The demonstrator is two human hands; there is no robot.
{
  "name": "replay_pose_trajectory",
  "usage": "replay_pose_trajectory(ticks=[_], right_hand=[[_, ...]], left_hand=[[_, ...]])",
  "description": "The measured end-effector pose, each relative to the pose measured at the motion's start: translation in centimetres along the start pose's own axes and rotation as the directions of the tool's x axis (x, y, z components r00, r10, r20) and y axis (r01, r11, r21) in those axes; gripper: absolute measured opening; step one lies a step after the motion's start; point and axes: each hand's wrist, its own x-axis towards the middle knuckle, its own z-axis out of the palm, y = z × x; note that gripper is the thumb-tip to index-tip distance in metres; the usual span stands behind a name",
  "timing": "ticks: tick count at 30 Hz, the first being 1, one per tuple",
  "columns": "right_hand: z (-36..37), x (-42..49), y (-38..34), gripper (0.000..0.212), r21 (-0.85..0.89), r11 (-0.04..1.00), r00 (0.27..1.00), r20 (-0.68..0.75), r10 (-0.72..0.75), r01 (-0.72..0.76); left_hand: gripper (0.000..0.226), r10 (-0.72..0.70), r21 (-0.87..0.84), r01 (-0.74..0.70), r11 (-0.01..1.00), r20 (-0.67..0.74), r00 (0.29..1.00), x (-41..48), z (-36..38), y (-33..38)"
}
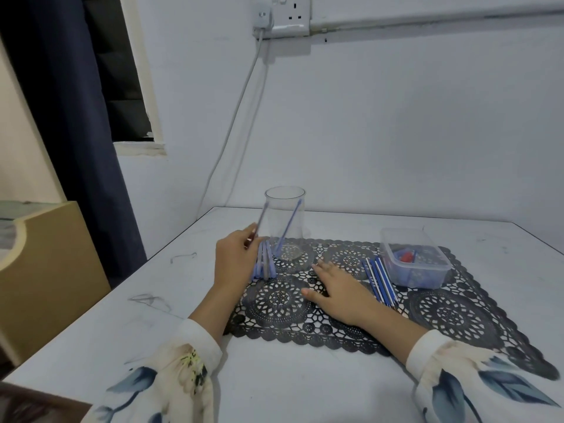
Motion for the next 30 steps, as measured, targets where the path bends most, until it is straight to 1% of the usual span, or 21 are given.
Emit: replay_pose_trajectory(ticks=[3,5,8,14,16,20,23,30], right_hand=[[0.1,0.2,0.0,0.077,-0.082,0.997,0.998,0.058,0.004,0.001],[0.2,0.3,0.1,0.077,-0.098,0.995,0.997,0.072,0.012,-0.005],[0.2,0.2,0.1,0.077,-0.112,0.994,0.996,0.083,0.014,-0.005],[0.2,0.3,0.1,0.078,-0.091,0.996,0.996,0.089,0.015,-0.007],[0.2,0.4,0.1,0.078,-0.088,0.996,0.996,0.087,0.014,-0.006],[0.2,0.5,0.2,0.078,-0.086,0.996,0.996,0.091,0.013,-0.006],[0.2,0.5,0.2,0.079,-0.080,0.997,0.996,0.092,0.013,-0.006],[0.2,0.6,0.2,0.078,-0.078,0.997,0.996,0.091,0.006,0.001]], left_hand=[[0.029,-0.119,0.018,0.119,0.993,-0.036,0.992,0.3,-0.6,-0.3],[0.024,-0.194,0.005,0.194,0.981,-0.038,0.980,0.5,-0.8,-0.6],[0.023,-0.294,-0.001,0.295,0.956,-0.029,0.955,0.8,-0.8,-1.5],[0.012,-0.373,0.079,0.371,0.925,0.009,0.928,1.2,-0.8,-3.1],[0.014,-0.404,0.093,0.400,0.912,0.026,0.914,1.4,-0.5,-3.8],[0.017,-0.407,0.133,0.397,0.908,0.060,0.912,1.7,0.0,-4.4],[0.013,-0.400,0.187,0.379,0.906,0.086,0.913,1.7,0.3,-4.4],[0.020,-0.411,0.276,0.375,0.885,0.084,0.908,1.9,0.5,-4.6]])
